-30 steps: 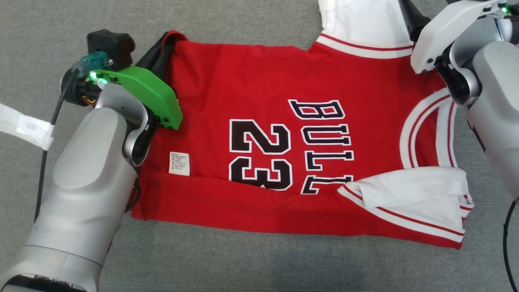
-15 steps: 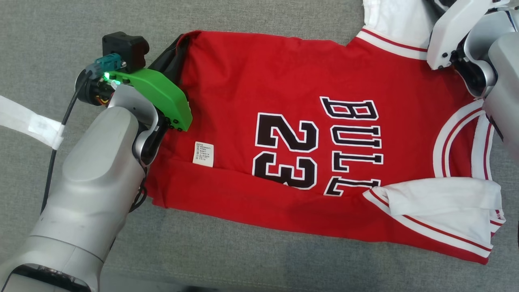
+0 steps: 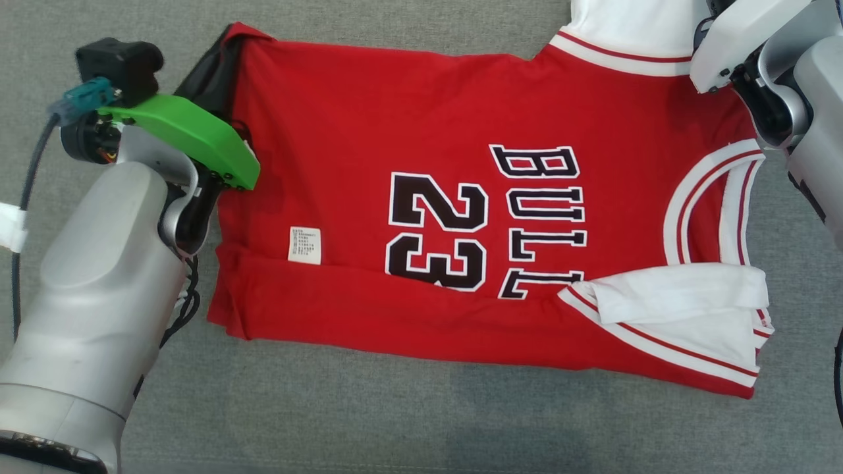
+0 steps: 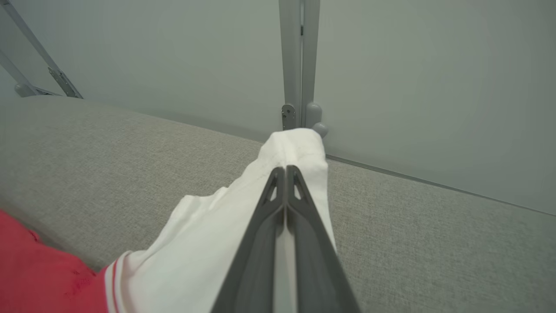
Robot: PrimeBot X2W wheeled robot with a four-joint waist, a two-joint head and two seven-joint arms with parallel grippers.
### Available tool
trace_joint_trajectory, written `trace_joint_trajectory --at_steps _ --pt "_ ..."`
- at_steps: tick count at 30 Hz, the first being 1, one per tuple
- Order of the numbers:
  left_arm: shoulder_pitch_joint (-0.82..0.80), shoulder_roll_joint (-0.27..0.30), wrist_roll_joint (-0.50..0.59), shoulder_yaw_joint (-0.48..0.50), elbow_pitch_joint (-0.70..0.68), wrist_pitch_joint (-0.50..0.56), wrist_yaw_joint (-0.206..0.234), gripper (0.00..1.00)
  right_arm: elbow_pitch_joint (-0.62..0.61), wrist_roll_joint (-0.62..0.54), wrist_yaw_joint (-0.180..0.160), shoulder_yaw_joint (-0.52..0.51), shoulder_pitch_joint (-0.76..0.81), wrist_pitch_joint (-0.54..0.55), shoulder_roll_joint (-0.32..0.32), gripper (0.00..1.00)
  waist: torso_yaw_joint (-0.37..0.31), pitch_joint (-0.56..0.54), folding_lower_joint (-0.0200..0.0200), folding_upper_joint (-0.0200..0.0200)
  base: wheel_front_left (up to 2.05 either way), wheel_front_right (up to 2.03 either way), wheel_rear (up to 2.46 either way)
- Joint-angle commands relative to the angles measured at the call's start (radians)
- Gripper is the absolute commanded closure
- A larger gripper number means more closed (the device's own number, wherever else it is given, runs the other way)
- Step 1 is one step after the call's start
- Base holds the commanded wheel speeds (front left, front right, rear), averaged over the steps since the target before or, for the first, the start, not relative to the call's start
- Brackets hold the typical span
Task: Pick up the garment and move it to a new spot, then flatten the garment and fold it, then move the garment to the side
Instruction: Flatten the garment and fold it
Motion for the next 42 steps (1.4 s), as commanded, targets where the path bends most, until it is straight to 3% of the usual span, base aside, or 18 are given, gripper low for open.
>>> trace_joint_trajectory --at_steps 1,10,17,26,35,36,37,38,39,42 --pt "0.007 0.009 -0.019 0.010 -0.011 -0.006 -0.003 1.00 -0.009 0.008 -0.001 0.004 0.002 -0.015 -0.007 1.00 -0.019 -0.014 0.0000 0.0000 0.00 0.00 0.00" --pt "0.244 0.105 -0.221 0.102 -0.241 -0.007 -0.002 1.00 -0.245 0.022 -0.001 -0.036 0.189 -0.089 -0.056 1.00 -0.072 -0.046 0.0000 0.0000 0.00 0.00 0.00" --pt "0.496 0.171 -0.414 0.196 -0.480 0.025 0.002 1.00 -0.567 -0.028 -0.001 -0.227 0.563 -0.091 -0.063 1.00 -0.111 -0.053 0.0000 0.0000 0.00 0.00 0.00" --pt "0.694 0.221 -0.562 0.301 -0.662 0.021 0.049 1.00 -0.888 -0.116 -0.001 -0.470 1.016 -0.033 0.020 1.00 -0.133 -0.063 0.0000 0.0000 0.00 0.00 0.00" --pt "0.763 0.217 -0.585 0.293 -0.627 0.044 0.080 1.00 -0.953 -0.222 0.000 -0.593 1.210 0.094 0.135 1.00 -0.145 -0.066 0.0000 0.0000 0.00 0.00 0.00" --pt "0.765 0.219 -0.569 0.284 -0.611 0.043 0.090 0.77 -0.948 -0.230 0.000 -0.598 1.212 0.099 0.152 1.00 -0.147 -0.067 0.0000 0.0000 0.00 0.00 0.00" --pt "0.765 0.220 -0.546 0.275 -0.598 0.032 0.102 0.18 -0.940 -0.233 0.000 -0.599 1.216 0.104 0.171 0.80 -0.149 -0.070 0.0000 0.0000 0.00 0.00 0.00" --pt "0.762 0.221 -0.516 0.267 -0.584 0.017 0.119 0.00 -0.929 -0.259 0.000 -0.602 1.215 0.110 0.173 0.36 -0.150 -0.073 0.0000 0.0000 0.00 0.00 0.00" --pt "0.759 0.218 -0.491 0.258 -0.574 0.002 0.133 0.00 -0.920 -0.277 -0.001 -0.607 1.212 0.108 0.181 0.00 -0.151 -0.078 0.0000 0.0000 0.00 0.00 0.00" --pt "0.759 0.203 -0.390 0.251 -0.570 -0.045 0.177 0.00 -0.916 -0.321 0.000 -0.626 1.200 0.075 0.207 0.00 -0.154 -0.094 0.0000 0.0000 0.00 0.00 0.00"
